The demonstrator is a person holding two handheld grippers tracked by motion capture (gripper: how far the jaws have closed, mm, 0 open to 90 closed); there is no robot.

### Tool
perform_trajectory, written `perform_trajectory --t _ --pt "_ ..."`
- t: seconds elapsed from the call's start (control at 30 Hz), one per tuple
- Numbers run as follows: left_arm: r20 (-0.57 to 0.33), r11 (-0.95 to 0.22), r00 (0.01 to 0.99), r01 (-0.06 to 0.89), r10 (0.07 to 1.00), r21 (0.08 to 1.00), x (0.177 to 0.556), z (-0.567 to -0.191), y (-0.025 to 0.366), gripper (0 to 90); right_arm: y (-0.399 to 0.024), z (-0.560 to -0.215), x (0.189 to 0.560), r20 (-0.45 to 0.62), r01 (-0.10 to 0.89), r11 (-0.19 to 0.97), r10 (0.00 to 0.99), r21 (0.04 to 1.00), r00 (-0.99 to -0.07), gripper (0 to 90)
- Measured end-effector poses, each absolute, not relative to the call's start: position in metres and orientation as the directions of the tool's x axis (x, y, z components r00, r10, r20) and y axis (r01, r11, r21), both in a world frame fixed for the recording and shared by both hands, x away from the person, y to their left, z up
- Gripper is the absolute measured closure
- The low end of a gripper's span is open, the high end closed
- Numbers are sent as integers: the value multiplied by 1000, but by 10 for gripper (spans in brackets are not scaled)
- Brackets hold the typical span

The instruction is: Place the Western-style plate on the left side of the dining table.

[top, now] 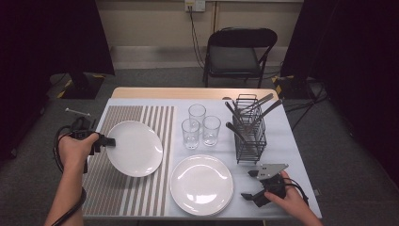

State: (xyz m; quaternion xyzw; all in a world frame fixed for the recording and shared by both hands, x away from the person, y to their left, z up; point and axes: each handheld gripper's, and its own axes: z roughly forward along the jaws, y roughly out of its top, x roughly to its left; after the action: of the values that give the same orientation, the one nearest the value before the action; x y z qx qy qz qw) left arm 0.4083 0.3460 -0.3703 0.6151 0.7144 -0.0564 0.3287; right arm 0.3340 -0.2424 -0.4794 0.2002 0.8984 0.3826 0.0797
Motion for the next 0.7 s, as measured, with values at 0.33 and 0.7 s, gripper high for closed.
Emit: perform_trajectory --t 0.33,0.7 --pt "-527 225 -26 921 850 318 410 -374 348 863 -242 -479 334 10 299 627 421 719 -907 121" --pt "-529 239 -37 916 848 320 413 -376 349 862 -242 -479 334 10 299 627 421 720 -907 121"
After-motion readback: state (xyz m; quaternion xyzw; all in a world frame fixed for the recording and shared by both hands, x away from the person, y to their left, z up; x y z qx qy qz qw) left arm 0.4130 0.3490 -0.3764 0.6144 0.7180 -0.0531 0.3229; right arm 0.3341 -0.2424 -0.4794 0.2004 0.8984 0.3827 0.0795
